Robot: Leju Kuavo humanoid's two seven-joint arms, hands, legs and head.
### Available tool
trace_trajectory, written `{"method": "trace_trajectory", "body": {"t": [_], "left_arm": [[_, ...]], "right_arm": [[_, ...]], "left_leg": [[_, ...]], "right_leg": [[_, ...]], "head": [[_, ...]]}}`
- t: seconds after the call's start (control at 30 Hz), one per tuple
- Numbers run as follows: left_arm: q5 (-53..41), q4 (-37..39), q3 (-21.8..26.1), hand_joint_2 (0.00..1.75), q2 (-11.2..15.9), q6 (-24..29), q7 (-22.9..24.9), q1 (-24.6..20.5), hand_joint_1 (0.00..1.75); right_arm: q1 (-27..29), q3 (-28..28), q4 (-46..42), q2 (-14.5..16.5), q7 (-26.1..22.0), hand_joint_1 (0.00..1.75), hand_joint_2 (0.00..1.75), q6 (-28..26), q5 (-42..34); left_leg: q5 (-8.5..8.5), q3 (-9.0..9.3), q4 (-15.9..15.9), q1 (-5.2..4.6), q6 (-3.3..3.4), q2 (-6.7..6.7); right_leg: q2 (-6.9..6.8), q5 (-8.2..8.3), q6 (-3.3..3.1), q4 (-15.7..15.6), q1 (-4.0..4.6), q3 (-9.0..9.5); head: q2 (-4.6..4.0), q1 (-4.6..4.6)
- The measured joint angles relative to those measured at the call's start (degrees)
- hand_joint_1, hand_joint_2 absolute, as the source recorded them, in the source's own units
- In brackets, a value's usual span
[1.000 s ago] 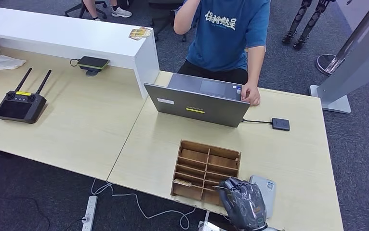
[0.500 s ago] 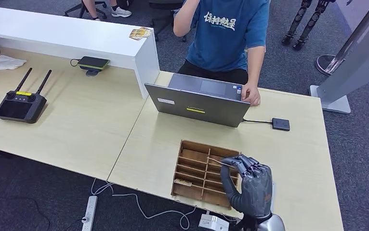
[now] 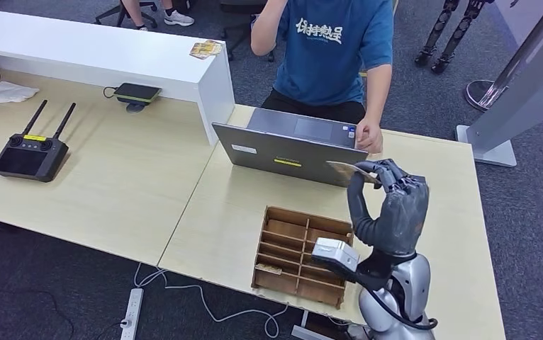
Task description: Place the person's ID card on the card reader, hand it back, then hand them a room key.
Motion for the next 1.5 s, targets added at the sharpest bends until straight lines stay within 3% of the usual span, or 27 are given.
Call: {"method": "trace_trajectory", "body": {"t": [0.3, 0.5, 0.77, 0.93, 1.33, 1.4, 1.47, 1.5], "left_arm": [[-6.03, 4.91, -0.01, 0.00, 4.22, 4.52, -1.73, -0.91, 0.00], [-7.36, 12.49, -0.84, 0.00, 8.79, 9.20, -1.87, -1.55, 0.00], [-7.37, 20.58, -3.38, 0.00, 13.19, 12.68, -1.46, -2.30, 0.00], [-7.37, 23.37, -4.50, 0.00, 14.71, 13.46, -1.29, -2.51, 0.00], [-7.37, 25.90, -4.76, 0.00, 15.49, 13.93, -1.27, -2.61, 0.00], [-7.37, 26.07, -4.76, 0.00, 15.49, 13.94, -1.26, -2.62, 0.00], [-7.37, 26.21, -4.76, 0.00, 15.49, 13.95, -1.24, -2.62, 0.00], [-7.37, 26.26, -4.76, 0.00, 15.49, 13.96, -1.23, -2.62, 0.00]], "right_arm": [[-13.51, -0.67, 10.54, 0.63, 6.18, 1.75, 1.75, 0.00, 2.89], [-22.12, -1.81, 19.68, 1.89, 10.30, 1.74, 1.75, -0.02, 12.16], [-32.02, -1.85, 32.23, 2.55, 20.09, 1.74, 1.75, -0.04, 22.82], [-35.23, -1.83, 37.14, 2.56, 22.96, 1.74, 1.75, -0.05, 26.02], [-36.01, -1.79, 41.72, 3.08, 23.66, 1.72, 1.75, -0.07, 26.01], [-36.01, -1.79, 42.06, 3.14, 23.65, 1.34, 1.75, -0.07, 25.83], [-36.01, -1.79, 42.38, 3.23, 23.54, 0.54, 1.75, -0.07, 25.45], [-36.01, -1.79, 42.53, 3.28, 23.46, 0.29, 1.75, -0.07, 25.23]], "left_leg": [[0.09, -0.01, 0.00, 0.00, -0.07, 0.05], [0.11, -0.01, 0.00, 0.01, -0.09, 0.05], [0.12, -0.02, 0.01, 0.00, -0.10, 0.03], [0.12, -0.02, 0.02, -0.01, -0.10, 0.03], [0.11, -0.02, 0.02, -0.01, -0.10, 0.03], [0.11, -0.02, 0.02, -0.01, -0.10, 0.03], [0.11, -0.02, 0.02, -0.01, -0.10, 0.03], [0.11, -0.02, 0.02, -0.01, -0.10, 0.03]], "right_leg": [[0.09, 0.14, 0.01, 0.02, 0.00, -0.06], [0.09, 0.14, 0.01, 0.03, 0.00, -0.06], [0.08, 0.15, 0.02, 0.04, -0.01, -0.05], [0.08, 0.15, 0.02, 0.03, -0.01, -0.06], [0.08, 0.15, 0.02, 0.03, -0.01, -0.06], [0.08, 0.15, 0.02, 0.03, -0.01, -0.06], [0.08, 0.15, 0.02, 0.03, -0.01, -0.06], [0.08, 0.15, 0.02, 0.03, -0.01, -0.06]], "head": [[0.00, 0.01], [0.00, 0.01], [0.00, 0.01], [0.00, 0.02], [0.00, 0.02], [0.00, 0.02], [0.00, 0.02], [0.00, 0.02]]}}
